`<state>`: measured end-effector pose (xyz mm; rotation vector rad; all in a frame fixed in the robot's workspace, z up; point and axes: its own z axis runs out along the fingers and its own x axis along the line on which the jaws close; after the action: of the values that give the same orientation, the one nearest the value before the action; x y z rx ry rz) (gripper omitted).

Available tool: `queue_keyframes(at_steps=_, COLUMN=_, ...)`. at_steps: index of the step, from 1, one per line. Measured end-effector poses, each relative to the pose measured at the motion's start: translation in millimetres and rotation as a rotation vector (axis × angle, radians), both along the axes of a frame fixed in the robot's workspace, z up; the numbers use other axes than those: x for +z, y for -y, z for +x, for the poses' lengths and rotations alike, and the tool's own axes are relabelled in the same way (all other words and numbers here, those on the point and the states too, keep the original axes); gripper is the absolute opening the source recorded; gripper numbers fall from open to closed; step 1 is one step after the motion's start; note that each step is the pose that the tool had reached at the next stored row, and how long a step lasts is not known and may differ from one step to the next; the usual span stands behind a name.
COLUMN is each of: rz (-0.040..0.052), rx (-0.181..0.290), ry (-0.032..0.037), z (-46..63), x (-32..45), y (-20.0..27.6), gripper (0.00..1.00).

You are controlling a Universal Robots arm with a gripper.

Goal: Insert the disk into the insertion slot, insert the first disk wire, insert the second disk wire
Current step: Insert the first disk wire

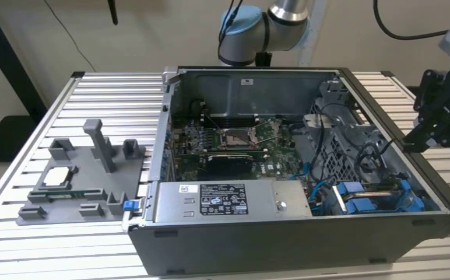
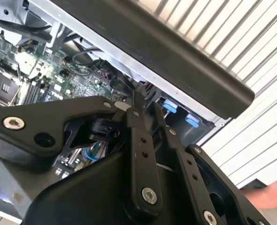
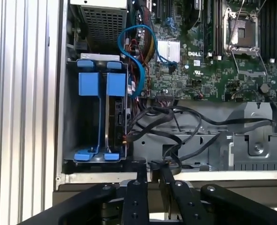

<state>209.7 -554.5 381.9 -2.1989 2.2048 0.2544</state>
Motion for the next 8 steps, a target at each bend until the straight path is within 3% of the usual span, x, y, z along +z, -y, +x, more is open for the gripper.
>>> queue_keyframes(at_steps=3, rz=0.0118, rx=0.000, ry=0.0001, z=0.1, x=-2.3, y=0.0, gripper=1.00)
queue_keyframes(at_steps=6, rz=0.0389, rx=0.000, ry=0.0000, z=-0.1, x=-3.3, y=0.0, gripper=1.00)
queue_keyframes(at_steps=7, rz=0.0468, rx=0.000, ry=0.0000, z=-0.1, x=-3.6, y=0.0, gripper=0.00)
queue_keyframes(at_steps=8, rz=0.0496, rx=0.000, ry=-0.0001, z=-0.1, x=-3.8, y=-0.1, gripper=0.00)
